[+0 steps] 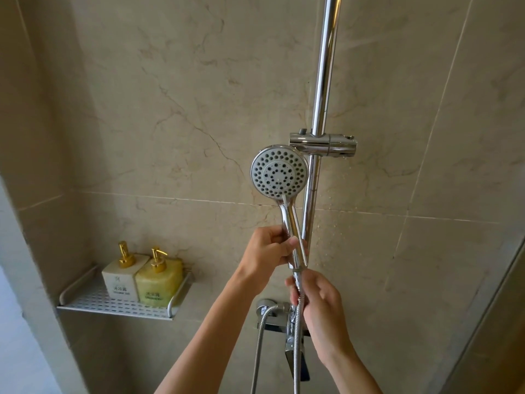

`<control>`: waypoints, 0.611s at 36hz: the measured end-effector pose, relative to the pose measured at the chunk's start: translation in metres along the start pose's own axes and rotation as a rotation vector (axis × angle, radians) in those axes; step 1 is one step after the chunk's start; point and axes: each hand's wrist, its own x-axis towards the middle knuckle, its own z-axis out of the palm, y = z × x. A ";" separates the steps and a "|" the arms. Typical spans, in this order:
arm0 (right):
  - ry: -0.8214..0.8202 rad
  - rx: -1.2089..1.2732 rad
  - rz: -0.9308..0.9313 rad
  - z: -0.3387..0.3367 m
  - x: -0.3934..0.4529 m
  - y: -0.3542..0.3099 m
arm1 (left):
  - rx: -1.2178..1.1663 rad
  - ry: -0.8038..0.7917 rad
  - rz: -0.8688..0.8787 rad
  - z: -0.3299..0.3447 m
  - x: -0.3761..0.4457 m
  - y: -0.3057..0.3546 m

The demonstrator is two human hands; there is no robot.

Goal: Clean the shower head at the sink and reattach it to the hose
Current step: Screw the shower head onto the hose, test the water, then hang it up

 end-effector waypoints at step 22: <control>-0.180 0.267 0.162 -0.007 0.001 -0.016 | -0.083 -0.079 0.000 -0.001 0.000 0.000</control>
